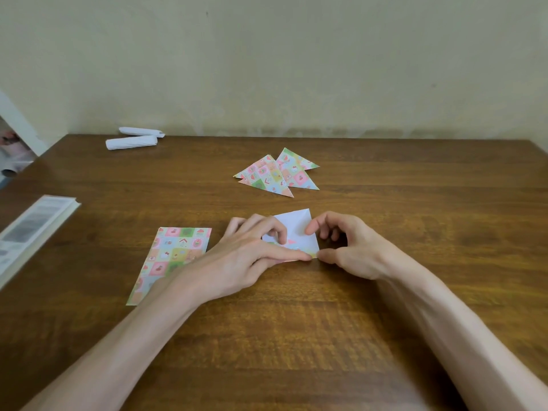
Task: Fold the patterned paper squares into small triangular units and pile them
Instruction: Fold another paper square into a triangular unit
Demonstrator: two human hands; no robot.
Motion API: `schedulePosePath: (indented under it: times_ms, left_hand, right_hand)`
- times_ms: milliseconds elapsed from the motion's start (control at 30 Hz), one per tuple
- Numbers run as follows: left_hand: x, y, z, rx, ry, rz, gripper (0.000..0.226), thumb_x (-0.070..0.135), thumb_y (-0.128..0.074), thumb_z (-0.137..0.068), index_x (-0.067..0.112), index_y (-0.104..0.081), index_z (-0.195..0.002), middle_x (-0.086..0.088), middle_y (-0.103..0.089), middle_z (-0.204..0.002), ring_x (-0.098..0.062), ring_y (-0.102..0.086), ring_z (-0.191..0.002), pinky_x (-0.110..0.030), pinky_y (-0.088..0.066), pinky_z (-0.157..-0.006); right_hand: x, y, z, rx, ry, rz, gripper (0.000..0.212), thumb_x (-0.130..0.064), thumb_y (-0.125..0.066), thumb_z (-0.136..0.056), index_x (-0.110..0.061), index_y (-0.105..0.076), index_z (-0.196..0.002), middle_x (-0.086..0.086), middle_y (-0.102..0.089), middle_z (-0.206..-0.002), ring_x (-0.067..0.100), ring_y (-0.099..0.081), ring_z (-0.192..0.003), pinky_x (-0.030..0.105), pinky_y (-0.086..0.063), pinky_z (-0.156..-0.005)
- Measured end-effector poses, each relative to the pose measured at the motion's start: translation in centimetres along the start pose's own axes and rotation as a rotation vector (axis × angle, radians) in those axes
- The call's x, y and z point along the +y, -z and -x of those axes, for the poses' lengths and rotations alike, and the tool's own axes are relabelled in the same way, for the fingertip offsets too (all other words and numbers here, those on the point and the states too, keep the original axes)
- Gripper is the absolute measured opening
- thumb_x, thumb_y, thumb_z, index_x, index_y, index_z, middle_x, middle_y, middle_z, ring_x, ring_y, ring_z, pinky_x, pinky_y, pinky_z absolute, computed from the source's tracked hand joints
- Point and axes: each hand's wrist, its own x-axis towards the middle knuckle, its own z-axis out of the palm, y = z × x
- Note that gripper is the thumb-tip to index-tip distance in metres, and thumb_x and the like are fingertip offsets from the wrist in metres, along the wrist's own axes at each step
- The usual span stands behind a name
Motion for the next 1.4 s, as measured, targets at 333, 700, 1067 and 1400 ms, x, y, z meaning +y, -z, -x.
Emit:
schedulePosePath:
  times_ms: [333, 700, 1067, 1400]
  left_hand:
    - [2.0, 0.9, -0.2, -0.126, 0.034, -0.148, 0.085, 0.002, -0.035, -0.107, 0.074, -0.013, -0.148, 0.015, -0.021, -0.133, -0.008, -0.013, -0.112, -0.028, -0.015, -0.098]
    - [2.5, 1.4, -0.2, -0.075, 0.017, -0.178, 0.077, 0.007, -0.035, -0.109, 0.072, -0.021, -0.148, 0.016, -0.022, -0.134, -0.011, -0.015, -0.119, -0.023, -0.009, -0.098]
    - [1.0, 0.7, 0.5, 0.056, -0.036, -0.055, 0.044, 0.03, -0.048, -0.106, 0.064, -0.055, -0.134, 0.026, -0.039, -0.127, 0.011, -0.02, -0.112, -0.021, -0.015, -0.106]
    - [-0.6, 0.3, -0.2, 0.131, 0.061, 0.172, 0.05, 0.033, -0.059, -0.104, 0.057, -0.046, -0.145, 0.025, -0.059, -0.113, -0.003, -0.051, -0.118, -0.029, -0.023, -0.112]
  right_hand:
    - [0.2, 0.6, 0.6, 0.047, -0.052, -0.377, 0.041, 0.013, -0.055, -0.089, -0.018, -0.069, -0.111, 0.0, -0.058, -0.094, 0.008, -0.051, -0.075, 0.016, -0.045, -0.064]
    - [0.1, -0.1, 0.6, 0.068, 0.015, -0.253, 0.029, 0.003, -0.057, -0.094, -0.019, -0.07, -0.107, -0.002, -0.058, -0.083, 0.006, -0.049, -0.067, 0.013, -0.041, -0.063]
    - [0.5, -0.5, 1.1, 0.103, 0.113, -0.148, 0.018, -0.011, -0.064, -0.099, -0.026, -0.074, -0.1, -0.009, -0.062, -0.081, 0.004, -0.052, -0.071, 0.014, -0.043, -0.07]
    - [0.9, -1.1, 1.1, 0.109, 0.138, 0.087, 0.03, -0.026, -0.08, -0.085, -0.044, -0.068, -0.105, -0.015, -0.056, -0.099, 0.004, -0.052, -0.099, 0.047, -0.041, -0.105]
